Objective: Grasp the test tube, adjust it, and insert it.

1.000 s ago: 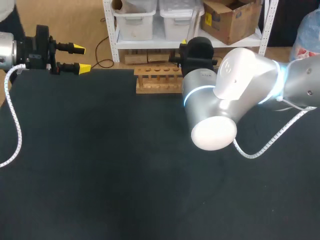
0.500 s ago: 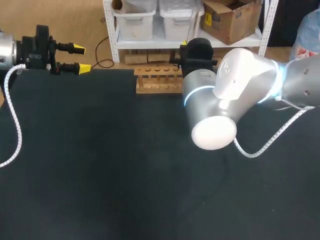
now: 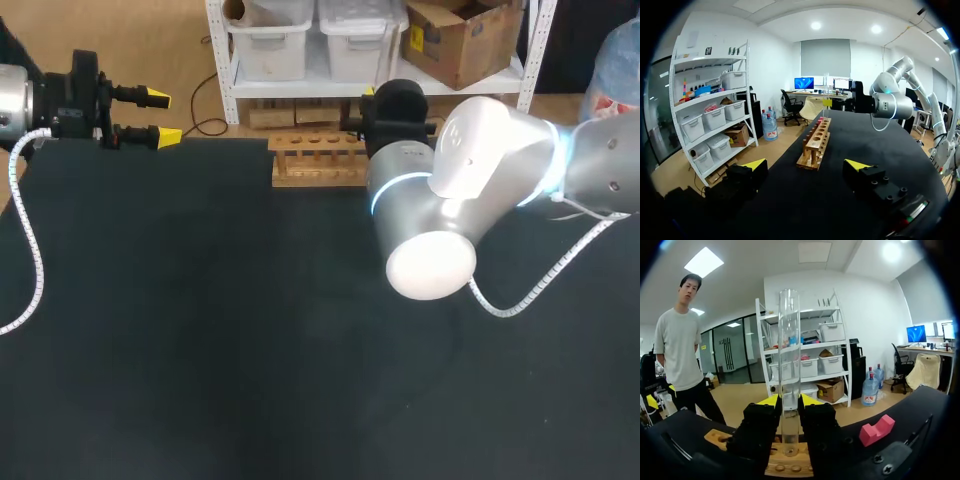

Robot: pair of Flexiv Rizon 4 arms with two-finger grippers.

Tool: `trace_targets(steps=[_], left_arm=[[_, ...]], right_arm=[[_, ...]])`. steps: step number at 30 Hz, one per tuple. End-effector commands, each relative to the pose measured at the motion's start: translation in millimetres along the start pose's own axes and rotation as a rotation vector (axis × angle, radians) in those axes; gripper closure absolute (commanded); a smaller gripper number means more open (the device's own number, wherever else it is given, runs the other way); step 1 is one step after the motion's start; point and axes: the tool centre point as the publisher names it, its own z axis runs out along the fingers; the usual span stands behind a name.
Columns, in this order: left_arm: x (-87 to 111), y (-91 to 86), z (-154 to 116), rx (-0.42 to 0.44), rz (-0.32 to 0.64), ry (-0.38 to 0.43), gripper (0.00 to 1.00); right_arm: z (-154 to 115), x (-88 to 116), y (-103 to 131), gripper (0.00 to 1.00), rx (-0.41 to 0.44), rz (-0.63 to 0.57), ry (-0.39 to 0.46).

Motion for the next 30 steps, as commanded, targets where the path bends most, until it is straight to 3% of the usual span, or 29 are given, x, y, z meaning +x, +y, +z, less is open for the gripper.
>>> trace_targets(steps=[1, 30], left_arm=[[1.4, -2.0, 0, -0.005, 0.004, -0.005, 0.0], [1.4, -2.0, 0, -0.005, 0.004, -0.005, 0.0]], right_arm=[[4, 5, -1, 1.0, -0.036, 0.003, -0.001], [4, 34, 4, 1.0, -0.05, -0.023, -0.003]])
